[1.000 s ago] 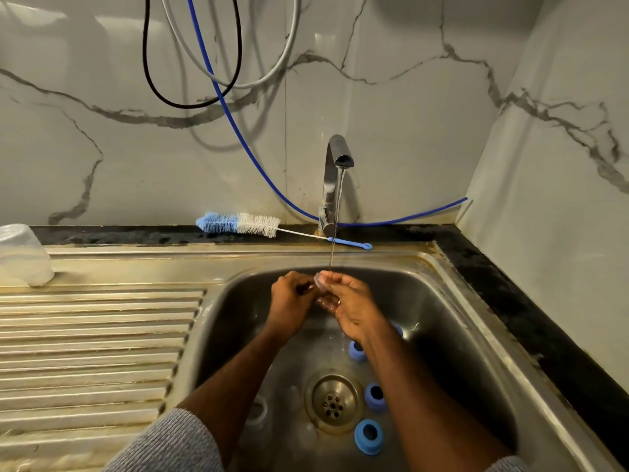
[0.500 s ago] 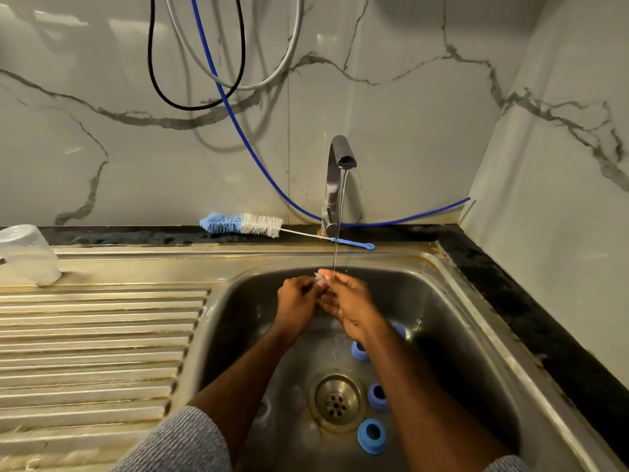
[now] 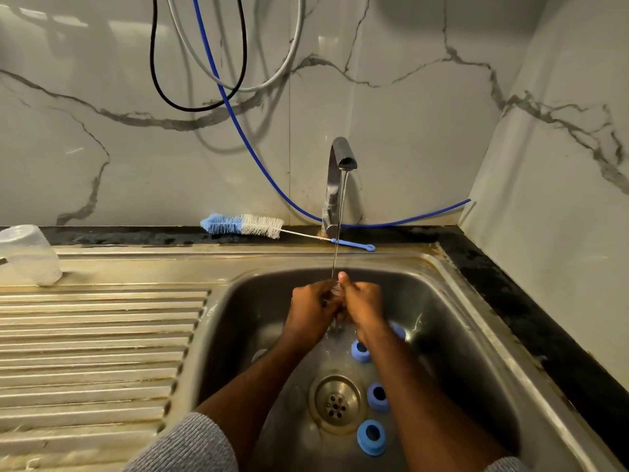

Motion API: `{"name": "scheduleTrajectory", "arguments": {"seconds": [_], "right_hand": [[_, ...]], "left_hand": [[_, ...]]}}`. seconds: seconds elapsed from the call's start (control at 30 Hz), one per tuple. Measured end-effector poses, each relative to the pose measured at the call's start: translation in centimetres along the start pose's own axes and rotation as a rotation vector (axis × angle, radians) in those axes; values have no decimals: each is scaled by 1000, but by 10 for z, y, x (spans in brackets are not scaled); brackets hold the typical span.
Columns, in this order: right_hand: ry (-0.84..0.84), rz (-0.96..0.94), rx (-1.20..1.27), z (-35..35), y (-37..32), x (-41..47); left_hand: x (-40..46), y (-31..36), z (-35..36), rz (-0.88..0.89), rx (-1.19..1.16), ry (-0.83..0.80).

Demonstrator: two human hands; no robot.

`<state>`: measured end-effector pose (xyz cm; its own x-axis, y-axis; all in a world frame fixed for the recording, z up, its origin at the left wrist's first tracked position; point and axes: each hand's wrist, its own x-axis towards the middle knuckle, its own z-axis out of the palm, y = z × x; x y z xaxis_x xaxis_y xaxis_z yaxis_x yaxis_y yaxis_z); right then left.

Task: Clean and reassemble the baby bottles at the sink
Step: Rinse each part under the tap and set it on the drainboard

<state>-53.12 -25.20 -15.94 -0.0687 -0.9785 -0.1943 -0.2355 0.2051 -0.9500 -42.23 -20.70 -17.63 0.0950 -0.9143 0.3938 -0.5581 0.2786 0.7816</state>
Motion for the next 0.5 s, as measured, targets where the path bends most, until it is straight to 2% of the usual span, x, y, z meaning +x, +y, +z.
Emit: {"name": "scheduleTrajectory", "arguments": {"seconds": [0.1, 0.23, 0.37, 0.43, 0.5], "right_hand": [[-61, -23, -37, 1, -2, -4], [-163, -105, 18, 5, -3, -6], [-187, -193, 81, 8, -4, -10], [-293, -202, 128, 12, -6, -12], [-344, -236, 99, 17, -4, -13]], "left_hand": [[2, 1, -3, -13, -30, 101], [6, 0, -11, -304, -259, 212], [5, 8, -14, -540, -617, 94], [3, 14, -12, -595, -705, 26], [3, 18, -8, -635, -750, 32]]}}
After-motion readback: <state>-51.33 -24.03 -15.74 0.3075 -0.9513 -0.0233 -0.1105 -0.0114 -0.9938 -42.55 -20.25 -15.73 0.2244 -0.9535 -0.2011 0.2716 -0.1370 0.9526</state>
